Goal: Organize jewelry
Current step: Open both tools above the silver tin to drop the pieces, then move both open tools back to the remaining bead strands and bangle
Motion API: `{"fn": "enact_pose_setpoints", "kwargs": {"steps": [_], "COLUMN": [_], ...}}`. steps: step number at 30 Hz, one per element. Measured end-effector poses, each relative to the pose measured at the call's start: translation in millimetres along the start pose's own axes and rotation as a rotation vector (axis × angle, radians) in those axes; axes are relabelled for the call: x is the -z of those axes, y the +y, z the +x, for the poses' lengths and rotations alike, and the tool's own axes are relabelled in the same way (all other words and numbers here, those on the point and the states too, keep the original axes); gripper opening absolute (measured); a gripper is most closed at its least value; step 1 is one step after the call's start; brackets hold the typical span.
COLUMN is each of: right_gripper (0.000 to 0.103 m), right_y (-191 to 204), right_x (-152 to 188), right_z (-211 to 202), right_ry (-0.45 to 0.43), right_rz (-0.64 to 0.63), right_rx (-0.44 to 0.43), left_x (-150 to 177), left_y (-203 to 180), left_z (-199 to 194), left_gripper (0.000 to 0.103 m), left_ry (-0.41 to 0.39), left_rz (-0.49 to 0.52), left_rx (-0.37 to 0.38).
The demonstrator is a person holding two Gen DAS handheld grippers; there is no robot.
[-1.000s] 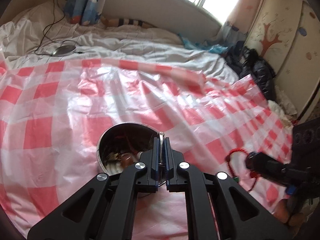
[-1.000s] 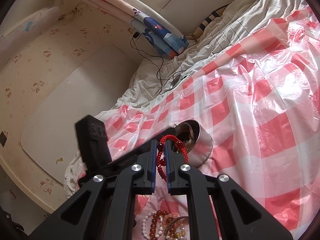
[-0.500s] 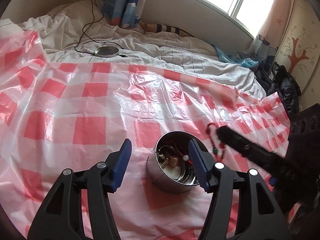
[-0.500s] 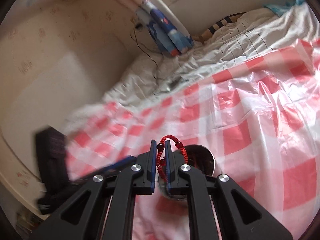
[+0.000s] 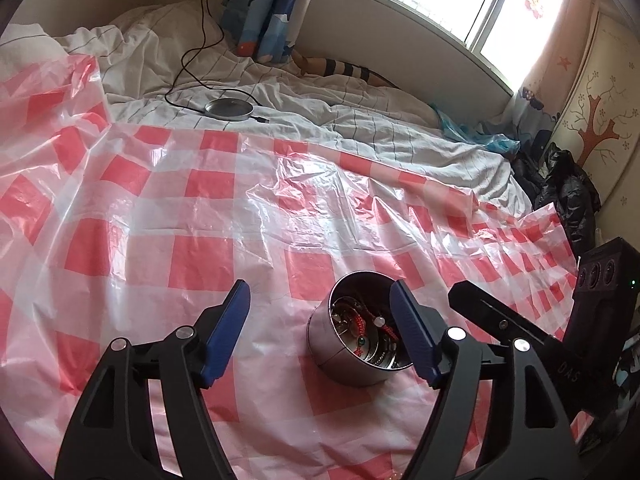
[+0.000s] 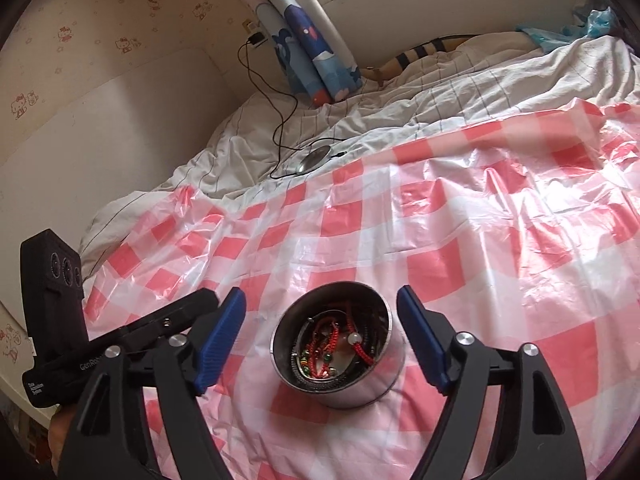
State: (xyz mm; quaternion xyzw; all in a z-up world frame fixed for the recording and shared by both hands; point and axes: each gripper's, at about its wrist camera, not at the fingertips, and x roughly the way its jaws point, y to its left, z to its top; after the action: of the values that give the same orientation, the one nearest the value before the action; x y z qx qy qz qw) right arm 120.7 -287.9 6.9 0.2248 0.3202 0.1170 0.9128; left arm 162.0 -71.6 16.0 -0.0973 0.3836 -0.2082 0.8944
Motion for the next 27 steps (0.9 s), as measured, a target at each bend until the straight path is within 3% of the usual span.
{"fn": "enact_pose_setpoints", "kwargs": {"steps": [10, 15, 23, 27], "right_gripper": [0.079, 0.080, 0.081, 0.082], "right_y": [-28.4, -28.3, -6.1, 10.7], "right_x": [1.8, 8.6, 67.5, 104.4], "right_z": [5.4, -16.7, -81.9, -95.2], "right_ry": [0.031, 0.036, 0.105, 0.167], "right_rz": [0.108, 0.130, 0.007, -0.147], "right_rx": [0.024, 0.035, 0.163, 0.294], "left_x": [10.1, 20.8, 62.7, 88.6], "left_y": [-5.1, -4.6, -19.7, -31.6], "left_z": [-0.3, -12.1, -37.7, -51.8], "left_gripper": [0.074, 0.075, 0.078, 0.079], "left_ry": [0.030, 0.047, 0.114, 0.135], "left_rz": [0.119, 0.141, 0.258, 0.348], "left_rx": [-0.071, -0.078, -0.074, -0.091]}}
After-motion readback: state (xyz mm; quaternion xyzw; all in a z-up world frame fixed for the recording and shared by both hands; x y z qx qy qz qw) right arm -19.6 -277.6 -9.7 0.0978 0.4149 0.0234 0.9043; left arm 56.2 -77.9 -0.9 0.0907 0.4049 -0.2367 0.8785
